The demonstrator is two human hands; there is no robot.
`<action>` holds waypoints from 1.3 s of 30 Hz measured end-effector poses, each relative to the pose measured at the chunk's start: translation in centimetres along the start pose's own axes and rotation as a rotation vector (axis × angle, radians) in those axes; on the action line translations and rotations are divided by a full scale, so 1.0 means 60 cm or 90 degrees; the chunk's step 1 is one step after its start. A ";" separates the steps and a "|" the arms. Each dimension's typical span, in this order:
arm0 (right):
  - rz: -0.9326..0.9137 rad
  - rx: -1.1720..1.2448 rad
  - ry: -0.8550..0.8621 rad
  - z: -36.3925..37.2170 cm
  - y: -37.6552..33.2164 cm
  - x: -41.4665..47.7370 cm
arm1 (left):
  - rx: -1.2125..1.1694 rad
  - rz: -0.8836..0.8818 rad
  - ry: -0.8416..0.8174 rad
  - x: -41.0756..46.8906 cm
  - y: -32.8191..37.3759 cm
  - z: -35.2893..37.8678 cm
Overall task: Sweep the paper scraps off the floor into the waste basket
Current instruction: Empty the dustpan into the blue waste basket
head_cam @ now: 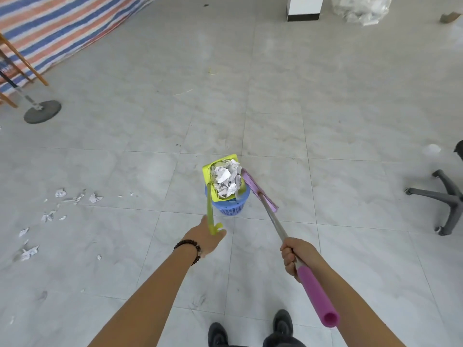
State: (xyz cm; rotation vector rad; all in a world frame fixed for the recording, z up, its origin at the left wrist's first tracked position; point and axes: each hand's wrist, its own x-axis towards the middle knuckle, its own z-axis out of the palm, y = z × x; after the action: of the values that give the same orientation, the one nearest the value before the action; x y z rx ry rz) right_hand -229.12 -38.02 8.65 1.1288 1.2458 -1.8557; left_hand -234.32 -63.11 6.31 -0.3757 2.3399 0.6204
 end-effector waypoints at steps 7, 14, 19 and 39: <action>0.004 -0.009 -0.002 0.015 -0.006 0.008 | -0.584 -0.227 -0.248 0.034 -0.027 -0.003; -0.004 -0.020 0.004 0.024 -0.013 0.010 | -0.922 -0.198 -0.384 0.062 -0.024 0.024; -0.006 -0.012 0.000 0.030 -0.015 0.004 | -0.885 -0.194 -0.368 0.063 -0.012 0.022; -0.032 -0.069 0.021 -0.005 0.019 0.027 | -0.405 -0.255 -0.221 0.013 -0.027 0.059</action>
State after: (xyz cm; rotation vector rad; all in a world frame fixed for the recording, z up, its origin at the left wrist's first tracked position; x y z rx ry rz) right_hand -228.77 -38.17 6.68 1.0818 1.3882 -1.7889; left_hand -232.29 -62.71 2.95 -0.9136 1.6308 1.1163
